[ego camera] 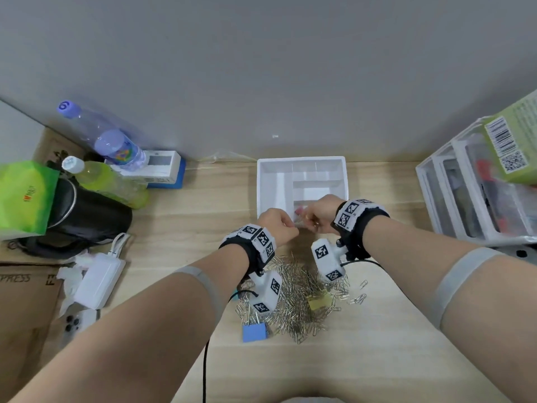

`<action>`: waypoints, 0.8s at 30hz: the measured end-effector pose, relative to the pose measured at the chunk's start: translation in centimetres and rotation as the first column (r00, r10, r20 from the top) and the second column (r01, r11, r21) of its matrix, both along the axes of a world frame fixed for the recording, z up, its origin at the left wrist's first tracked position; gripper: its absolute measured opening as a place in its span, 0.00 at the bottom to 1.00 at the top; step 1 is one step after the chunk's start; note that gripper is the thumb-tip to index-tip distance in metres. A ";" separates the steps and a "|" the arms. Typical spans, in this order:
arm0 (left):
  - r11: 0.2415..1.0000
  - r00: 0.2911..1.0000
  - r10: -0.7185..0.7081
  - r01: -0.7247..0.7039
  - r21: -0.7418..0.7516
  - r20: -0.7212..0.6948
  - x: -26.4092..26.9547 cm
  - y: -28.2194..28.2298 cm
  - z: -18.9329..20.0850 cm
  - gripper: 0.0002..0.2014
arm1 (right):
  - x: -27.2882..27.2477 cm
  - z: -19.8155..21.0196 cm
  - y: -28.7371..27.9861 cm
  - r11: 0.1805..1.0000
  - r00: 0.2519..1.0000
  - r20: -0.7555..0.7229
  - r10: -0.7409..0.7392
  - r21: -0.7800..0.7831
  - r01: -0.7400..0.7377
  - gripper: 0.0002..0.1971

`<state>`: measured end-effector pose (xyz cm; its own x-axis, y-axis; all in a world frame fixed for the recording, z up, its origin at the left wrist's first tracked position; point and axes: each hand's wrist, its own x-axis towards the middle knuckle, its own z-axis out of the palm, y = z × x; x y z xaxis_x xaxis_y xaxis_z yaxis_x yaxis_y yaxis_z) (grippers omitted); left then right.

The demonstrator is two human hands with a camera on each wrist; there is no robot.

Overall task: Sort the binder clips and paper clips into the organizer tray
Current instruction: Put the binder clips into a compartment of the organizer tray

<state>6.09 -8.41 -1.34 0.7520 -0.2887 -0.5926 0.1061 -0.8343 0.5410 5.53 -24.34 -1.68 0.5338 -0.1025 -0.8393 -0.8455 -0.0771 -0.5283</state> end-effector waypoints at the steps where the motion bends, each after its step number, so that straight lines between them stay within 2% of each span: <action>1: 1.000 1.000 -0.009 0.009 0.010 -0.028 0.2 0.2 -0.4 0.02 | -0.2 -0.3 -0.1 0.995 0.998 -0.019 0.057 -0.083 -0.058 0.08; 4: 0.999 0.998 -0.026 0.029 0.040 -0.054 0.6 0.8 -1.5 0.04 | -0.9 -1.7 -0.1 0.910 0.964 -0.119 0.236 -0.321 -0.262 0.16; 6: 0.997 0.998 -0.039 0.042 0.071 -0.053 0.6 1.1 -2.1 0.04 | -1.2 -2.6 -0.1 0.870 0.945 -0.109 0.310 -0.367 -0.328 0.14; 9: 0.990 0.998 -0.061 0.065 0.128 -0.031 0.4 1.2 -2.7 0.06 | -1.6 -2.3 0.3 0.843 0.899 -0.121 0.420 -0.316 -0.436 0.06; 12: 0.977 0.993 -0.115 0.117 0.178 -0.018 0.3 1.5 -2.9 0.09 | -2.1 -1.9 1.7 0.787 0.814 -0.169 0.556 -0.209 -0.581 0.07; 14: 0.964 0.988 -0.156 0.156 0.217 -0.016 0.4 1.9 -3.0 0.13 | -2.4 -2.2 2.3 0.790 0.807 -0.183 0.562 -0.169 -0.589 0.09; 20: 0.948 0.983 -0.180 0.163 0.273 0.038 0.3 2.7 -2.6 0.08 | -3.2 -2.5 2.8 0.764 0.802 -0.111 0.587 -0.251 -0.594 0.14; 24: 0.949 0.980 -0.196 0.180 0.261 0.035 -0.2 2.6 -3.1 0.15 | -3.8 -3.3 3.1 0.748 0.792 -0.104 0.602 -0.273 -0.605 0.14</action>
